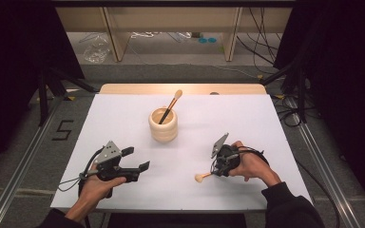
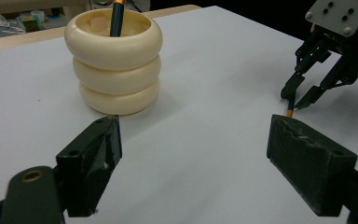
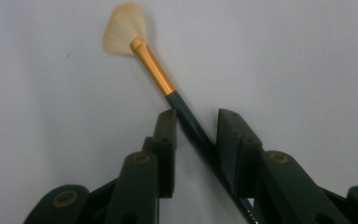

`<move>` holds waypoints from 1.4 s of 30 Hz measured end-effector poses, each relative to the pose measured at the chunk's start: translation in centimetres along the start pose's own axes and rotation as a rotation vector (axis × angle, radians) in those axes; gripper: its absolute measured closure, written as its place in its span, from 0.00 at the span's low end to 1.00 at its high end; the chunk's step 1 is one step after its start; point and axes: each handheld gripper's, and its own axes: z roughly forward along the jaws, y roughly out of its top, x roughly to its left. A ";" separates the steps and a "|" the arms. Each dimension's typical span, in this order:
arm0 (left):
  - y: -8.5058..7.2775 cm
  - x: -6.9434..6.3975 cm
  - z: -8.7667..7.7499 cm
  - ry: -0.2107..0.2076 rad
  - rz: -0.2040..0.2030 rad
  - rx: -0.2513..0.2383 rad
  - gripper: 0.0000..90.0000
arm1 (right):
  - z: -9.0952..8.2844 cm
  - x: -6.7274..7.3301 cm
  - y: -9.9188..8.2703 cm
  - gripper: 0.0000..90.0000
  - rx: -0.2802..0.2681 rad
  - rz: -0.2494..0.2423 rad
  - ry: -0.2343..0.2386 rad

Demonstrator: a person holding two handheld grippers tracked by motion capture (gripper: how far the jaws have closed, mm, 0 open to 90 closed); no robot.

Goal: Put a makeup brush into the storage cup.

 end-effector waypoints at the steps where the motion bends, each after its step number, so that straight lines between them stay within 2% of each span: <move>1: 0.0 0.0 0.0 0.000 0.001 0.000 0.20 | 0.0 0.0 0.0 0.78 0.003 -0.003 0.000; 17: 0.0 0.0 0.0 0.000 0.001 0.000 0.20 | -0.1 0.2 0.5 0.85 0.061 -0.005 -0.001; 18: 0.0 0.0 0.0 0.001 0.001 0.000 0.20 | -0.2 0.0 0.4 0.86 0.074 -0.030 -0.010; 20: 0.0 0.0 0.0 0.001 0.002 0.000 0.20 | -0.1 -0.1 0.4 0.86 0.075 -0.035 -0.009; 24: 0.0 0.0 0.0 0.002 0.002 0.000 0.20 | -0.1 0.2 0.6 0.86 0.073 -0.001 0.001; 29: 0.0 0.0 0.0 0.002 0.002 0.000 0.20 | 0.0 0.2 0.7 0.86 0.082 -0.004 -0.003; 30: 0.0 0.0 0.0 0.003 0.001 -0.001 0.20 | -0.1 0.0 0.8 0.86 0.097 -0.034 -0.015; 31: 0.0 0.0 0.0 0.003 0.001 -0.001 0.20 | 0.0 0.3 0.9 0.86 0.096 -0.016 -0.012; 34: 0.0 0.0 0.0 0.003 0.002 -0.001 0.20 | 0.0 0.4 1.0 0.87 0.097 -0.009 -0.009; 36: 0.0 0.0 0.0 0.003 0.002 -0.001 0.20 | -0.1 0.1 1.0 0.87 0.112 -0.048 -0.020; 37: 0.0 0.0 0.0 0.003 0.002 -0.001 0.20 | 0.0 0.2 1.1 0.87 0.116 -0.046 -0.018; 38: 0.0 0.0 0.0 0.003 0.001 -0.001 0.20 | 0.0 0.4 1.1 0.87 0.109 -0.022 -0.009; 39: 0.0 0.0 0.0 0.003 0.001 -0.001 0.20 | 0.0 0.3 1.1 0.88 0.116 -0.037 -0.016; 42: 0.0 0.0 0.0 0.003 0.002 -0.001 0.20 | 0.0 0.4 1.2 0.88 0.112 -0.027 -0.008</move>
